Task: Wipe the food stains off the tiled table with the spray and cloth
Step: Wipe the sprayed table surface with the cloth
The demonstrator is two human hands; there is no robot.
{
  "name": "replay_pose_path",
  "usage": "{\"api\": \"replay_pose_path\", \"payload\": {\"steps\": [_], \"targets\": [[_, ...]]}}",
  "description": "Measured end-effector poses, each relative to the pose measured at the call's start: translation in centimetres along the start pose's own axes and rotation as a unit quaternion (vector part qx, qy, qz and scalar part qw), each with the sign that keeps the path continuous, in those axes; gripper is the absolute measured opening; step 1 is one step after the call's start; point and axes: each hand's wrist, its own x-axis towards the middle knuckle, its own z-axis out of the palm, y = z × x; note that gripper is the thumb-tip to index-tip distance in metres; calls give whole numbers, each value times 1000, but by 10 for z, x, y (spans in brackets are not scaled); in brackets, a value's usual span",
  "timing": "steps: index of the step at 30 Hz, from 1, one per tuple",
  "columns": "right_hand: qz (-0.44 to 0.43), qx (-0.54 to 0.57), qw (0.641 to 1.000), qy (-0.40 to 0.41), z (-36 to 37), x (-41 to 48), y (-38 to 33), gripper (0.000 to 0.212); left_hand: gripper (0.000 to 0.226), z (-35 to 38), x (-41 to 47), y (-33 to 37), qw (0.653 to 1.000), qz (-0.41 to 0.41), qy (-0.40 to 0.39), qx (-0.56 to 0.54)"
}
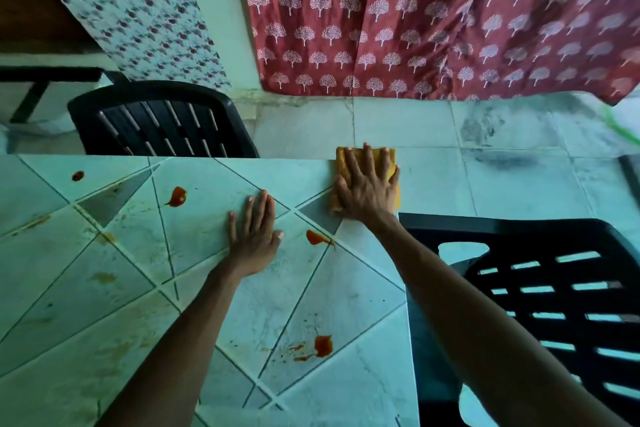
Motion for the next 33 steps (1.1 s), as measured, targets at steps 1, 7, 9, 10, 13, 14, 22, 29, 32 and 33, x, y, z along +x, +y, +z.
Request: {"api": "replay_pose_path", "payload": {"steps": [1, 7, 9, 10, 13, 14, 22, 29, 32, 33], "targets": [[-2, 1, 1000, 10, 2, -10, -1, 69, 76, 0, 0, -1, 1000, 2, -3, -3], [-50, -18, 998, 14, 24, -178, 13, 68, 72, -3, -1, 0, 1000, 2, -10, -16], [-56, -24, 998, 0, 25, -200, 22, 68, 73, -3, -2, 0, 1000, 3, -8, -12], [-50, -26, 998, -1, 24, -192, 24, 68, 75, -2, -2, 0, 1000, 4, 1, -8], [19, -18, 999, 28, 17, -114, 13, 68, 83, 3, -2, -1, 1000, 12, 18, 4], [46, -8, 999, 29, 15, -79, 1, 68, 84, 5, -2, -2, 1000, 15, 24, 7], [-110, -45, 993, 3, 33, -118, -56, 66, 86, 11, 3, -8, 998, 32, 40, -20], [9, -43, 999, 15, 12, -78, -7, 67, 82, 15, 1, -5, 998, 33, 50, 1], [45, 6, 999, 15, 10, -15, -51, 68, 81, 17, 2, -9, 998, 33, 57, 2], [28, 2, 999, 16, 15, -14, -63, 68, 81, 17, 3, -10, 998, 33, 56, -5]]}}
